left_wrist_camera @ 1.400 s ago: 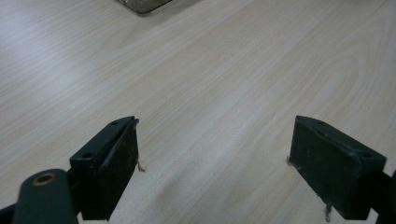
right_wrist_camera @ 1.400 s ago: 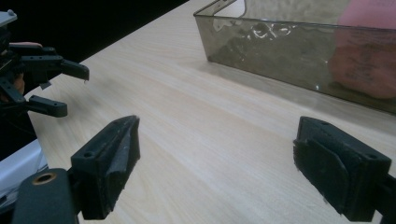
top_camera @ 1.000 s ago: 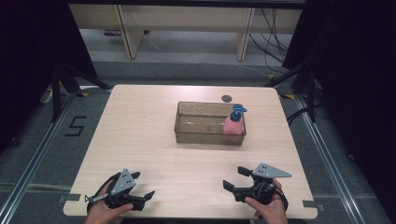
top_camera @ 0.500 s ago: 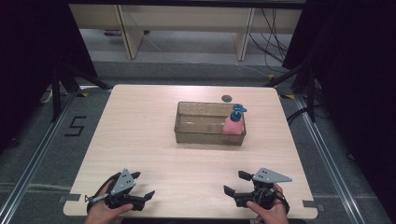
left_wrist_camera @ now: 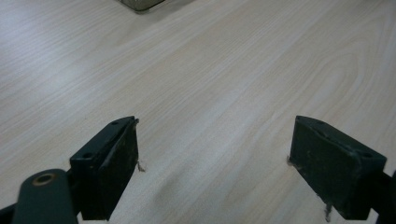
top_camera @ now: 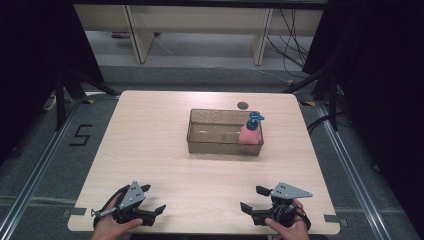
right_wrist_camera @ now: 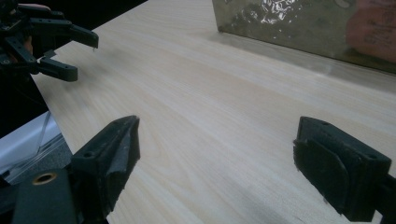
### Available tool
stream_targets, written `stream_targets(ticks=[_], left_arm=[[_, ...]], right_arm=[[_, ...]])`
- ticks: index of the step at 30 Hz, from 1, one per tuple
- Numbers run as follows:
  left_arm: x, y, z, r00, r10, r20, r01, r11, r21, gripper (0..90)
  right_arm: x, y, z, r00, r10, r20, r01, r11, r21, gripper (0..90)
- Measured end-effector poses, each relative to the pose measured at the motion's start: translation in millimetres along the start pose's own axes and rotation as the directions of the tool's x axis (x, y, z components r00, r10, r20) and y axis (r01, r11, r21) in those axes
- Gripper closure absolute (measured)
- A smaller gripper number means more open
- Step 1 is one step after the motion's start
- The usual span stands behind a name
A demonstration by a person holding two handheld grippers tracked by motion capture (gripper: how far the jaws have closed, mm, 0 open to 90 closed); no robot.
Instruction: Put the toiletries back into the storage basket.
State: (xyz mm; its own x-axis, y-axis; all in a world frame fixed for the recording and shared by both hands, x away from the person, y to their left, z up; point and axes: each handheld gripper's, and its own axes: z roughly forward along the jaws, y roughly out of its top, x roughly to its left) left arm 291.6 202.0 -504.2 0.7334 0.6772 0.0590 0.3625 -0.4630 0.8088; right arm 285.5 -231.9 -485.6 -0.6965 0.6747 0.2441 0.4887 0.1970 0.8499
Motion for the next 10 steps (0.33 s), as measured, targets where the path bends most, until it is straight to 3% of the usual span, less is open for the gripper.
stream_targets(ticks=[1, 10], left_arm=[[-0.6, -0.1, 0.4, 0.9999, -0.01, 0.012, 0.01, 0.9999, -0.007, 15.2], [0.2, -0.2, -0.2, 1.0, 0.0, 0.008, 0.0, 1.0, 0.004, 15.2]], right_arm=[[-1.3, 0.2, -0.5, 0.9998, -0.02, 0.005, 0.02, 1.0, 0.003, 15.5], [-1.1, -0.4, -0.7, 0.9997, -0.023, 0.0, 0.023, 1.0, 0.019, 15.5]])
